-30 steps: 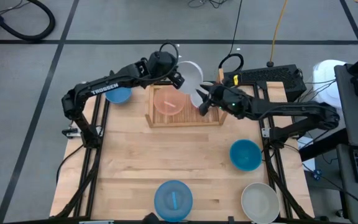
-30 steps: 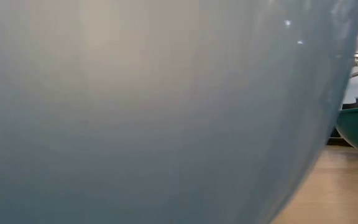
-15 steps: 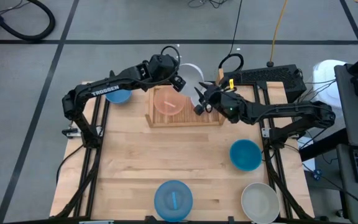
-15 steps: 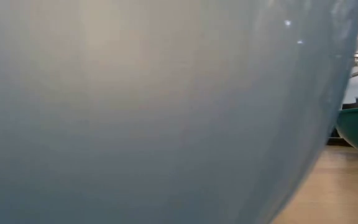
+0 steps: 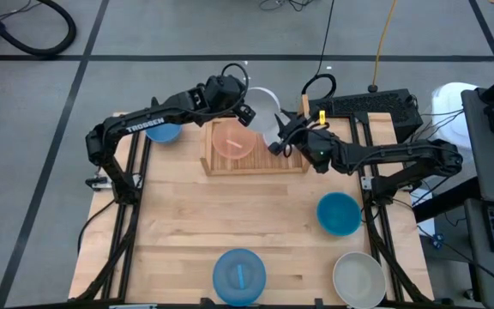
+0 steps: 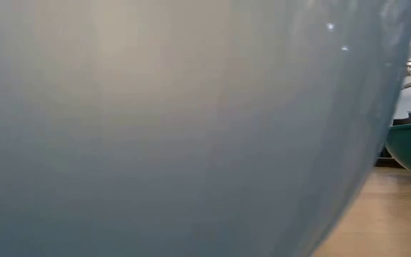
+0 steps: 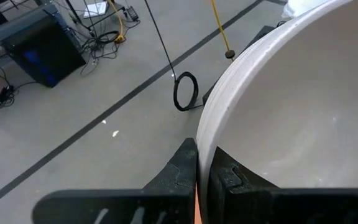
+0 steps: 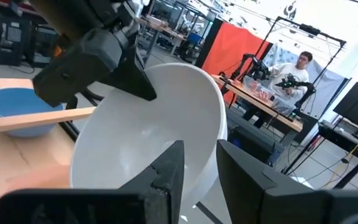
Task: Place and stack bowls onto a shelf
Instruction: Stack the white bowl on top of the white bowl on the shelf
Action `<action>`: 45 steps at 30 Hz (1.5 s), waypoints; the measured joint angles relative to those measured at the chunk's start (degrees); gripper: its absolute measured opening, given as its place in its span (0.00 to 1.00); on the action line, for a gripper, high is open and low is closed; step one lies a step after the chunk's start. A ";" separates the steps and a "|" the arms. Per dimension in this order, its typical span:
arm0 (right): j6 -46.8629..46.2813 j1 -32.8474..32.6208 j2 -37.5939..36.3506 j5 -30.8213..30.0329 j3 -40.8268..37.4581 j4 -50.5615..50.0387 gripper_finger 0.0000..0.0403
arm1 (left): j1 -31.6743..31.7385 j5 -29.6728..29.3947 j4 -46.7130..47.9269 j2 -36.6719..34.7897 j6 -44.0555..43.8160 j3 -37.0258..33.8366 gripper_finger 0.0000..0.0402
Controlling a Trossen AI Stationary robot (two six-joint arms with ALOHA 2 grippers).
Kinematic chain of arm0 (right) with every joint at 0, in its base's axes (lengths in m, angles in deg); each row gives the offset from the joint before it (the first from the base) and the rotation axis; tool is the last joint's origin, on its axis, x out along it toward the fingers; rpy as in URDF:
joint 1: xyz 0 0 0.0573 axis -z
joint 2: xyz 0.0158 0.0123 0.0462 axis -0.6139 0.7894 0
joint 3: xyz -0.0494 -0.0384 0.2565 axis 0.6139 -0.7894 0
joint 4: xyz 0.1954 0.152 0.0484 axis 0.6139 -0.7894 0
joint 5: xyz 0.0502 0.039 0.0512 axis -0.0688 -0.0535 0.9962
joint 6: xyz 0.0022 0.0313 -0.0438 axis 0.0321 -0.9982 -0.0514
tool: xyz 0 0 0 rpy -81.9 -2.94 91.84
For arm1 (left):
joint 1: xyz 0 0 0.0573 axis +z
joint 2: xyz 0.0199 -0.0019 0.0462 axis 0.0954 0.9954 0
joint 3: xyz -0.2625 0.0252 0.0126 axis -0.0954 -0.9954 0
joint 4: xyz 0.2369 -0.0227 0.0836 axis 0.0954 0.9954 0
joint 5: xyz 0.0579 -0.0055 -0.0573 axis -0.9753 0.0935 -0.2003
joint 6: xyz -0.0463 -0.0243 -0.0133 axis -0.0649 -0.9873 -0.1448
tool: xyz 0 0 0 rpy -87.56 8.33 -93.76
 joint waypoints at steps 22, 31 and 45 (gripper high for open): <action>-6.58 4.22 -0.13 2.17 0.00 -5.25 0.03 | -4.87 -5.42 -0.28 0.00 -0.07 -0.07 0.01; -6.11 4.26 -0.13 2.16 0.00 -5.68 0.01 | -4.81 -3.78 0.00 0.00 -2.73 -0.09 0.09; -4.14 4.20 0.04 5.51 -0.04 -5.83 0.00 | -4.68 0.86 -6.48 -0.11 0.27 -0.07 0.23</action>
